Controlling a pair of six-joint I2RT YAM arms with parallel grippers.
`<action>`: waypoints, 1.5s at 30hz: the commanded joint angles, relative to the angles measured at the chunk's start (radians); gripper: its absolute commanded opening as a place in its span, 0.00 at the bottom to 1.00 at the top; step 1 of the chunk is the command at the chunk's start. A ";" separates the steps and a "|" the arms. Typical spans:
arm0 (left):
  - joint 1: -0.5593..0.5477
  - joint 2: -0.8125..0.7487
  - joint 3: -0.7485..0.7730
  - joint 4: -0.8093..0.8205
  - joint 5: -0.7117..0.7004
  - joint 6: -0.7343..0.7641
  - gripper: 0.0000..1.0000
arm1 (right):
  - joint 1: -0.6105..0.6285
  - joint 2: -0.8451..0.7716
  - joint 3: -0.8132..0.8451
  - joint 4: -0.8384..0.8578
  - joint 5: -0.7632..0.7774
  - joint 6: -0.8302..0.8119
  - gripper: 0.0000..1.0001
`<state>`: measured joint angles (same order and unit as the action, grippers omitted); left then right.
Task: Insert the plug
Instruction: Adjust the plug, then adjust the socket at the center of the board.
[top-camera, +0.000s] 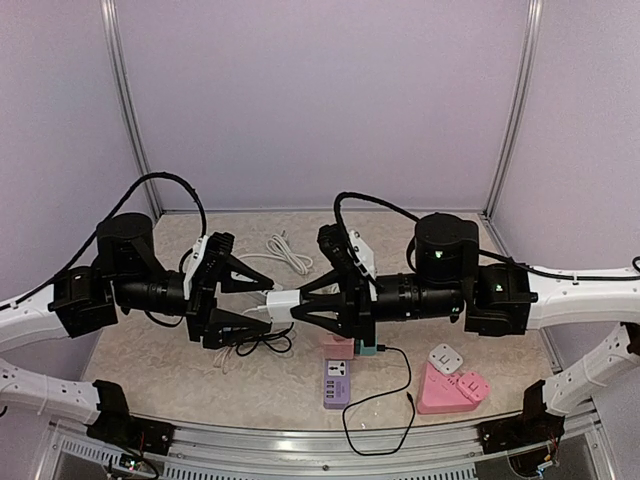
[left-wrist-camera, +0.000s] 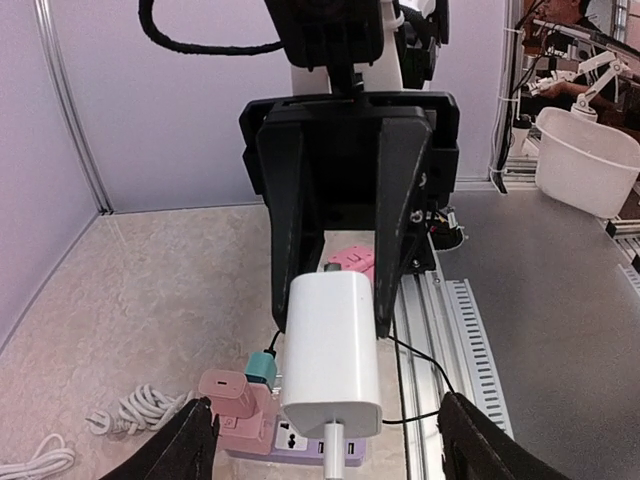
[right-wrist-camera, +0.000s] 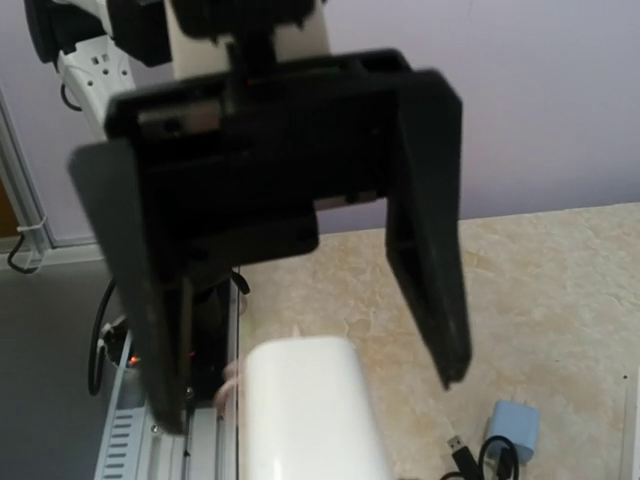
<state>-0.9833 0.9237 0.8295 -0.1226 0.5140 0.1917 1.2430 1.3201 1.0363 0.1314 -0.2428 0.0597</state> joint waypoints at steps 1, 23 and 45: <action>-0.020 -0.005 -0.016 -0.015 -0.027 0.034 0.70 | -0.004 -0.041 0.008 -0.014 0.000 -0.025 0.00; -0.027 -0.002 -0.089 0.065 -0.136 -0.092 0.00 | -0.014 -0.025 0.047 -0.147 0.166 0.062 0.54; 0.164 -0.429 -0.540 0.194 -0.526 -0.476 0.00 | -0.075 0.161 0.299 -0.988 0.730 1.149 1.00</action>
<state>-0.8291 0.5613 0.2886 0.0090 0.0273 -0.1993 1.0992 1.3598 1.2461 -0.6567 0.4114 0.9581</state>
